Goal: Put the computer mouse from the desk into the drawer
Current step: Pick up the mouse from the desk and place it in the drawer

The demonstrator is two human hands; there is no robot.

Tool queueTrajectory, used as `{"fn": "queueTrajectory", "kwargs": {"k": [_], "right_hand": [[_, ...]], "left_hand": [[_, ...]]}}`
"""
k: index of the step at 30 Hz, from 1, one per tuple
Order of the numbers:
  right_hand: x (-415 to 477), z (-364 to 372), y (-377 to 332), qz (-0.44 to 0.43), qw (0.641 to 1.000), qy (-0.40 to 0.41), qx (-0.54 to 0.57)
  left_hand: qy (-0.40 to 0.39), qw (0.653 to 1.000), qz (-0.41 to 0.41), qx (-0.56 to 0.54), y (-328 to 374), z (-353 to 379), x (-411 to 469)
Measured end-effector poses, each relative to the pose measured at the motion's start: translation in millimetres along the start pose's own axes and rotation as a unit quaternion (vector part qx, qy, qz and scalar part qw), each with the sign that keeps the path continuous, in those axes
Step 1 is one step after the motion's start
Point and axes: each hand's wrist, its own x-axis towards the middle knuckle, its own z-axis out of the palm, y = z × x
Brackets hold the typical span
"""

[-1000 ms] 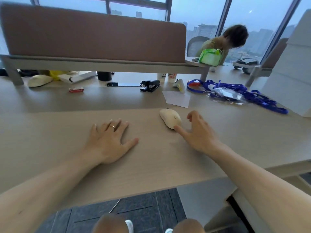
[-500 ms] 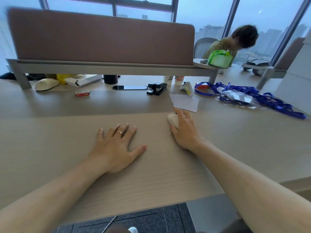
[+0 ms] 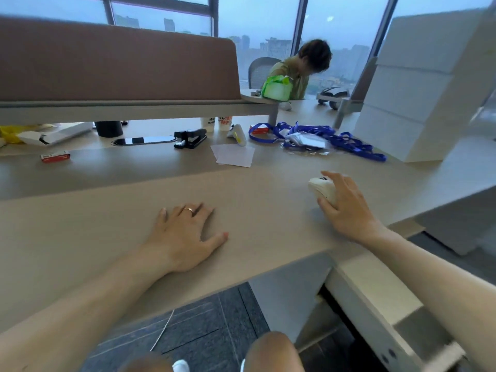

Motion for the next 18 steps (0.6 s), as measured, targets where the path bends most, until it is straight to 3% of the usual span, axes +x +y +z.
{"fn": "queueTrajectory", "kwargs": {"k": [6,12,18], "right_hand": [[-75,-77,74,0.061,0.997,0.017,-0.035],[-140,-110,127,0.125,0.991,0.031,-0.043],[-168,-107,158,0.168,0.984,0.032,-0.042]], "left_hand": [[-0.024,0.983,0.184,-0.011,140,28,29],[-0.003,0.961,0.275,-0.038,233,48,45],[0.023,0.902,0.423,-0.077,286,82,45]]}}
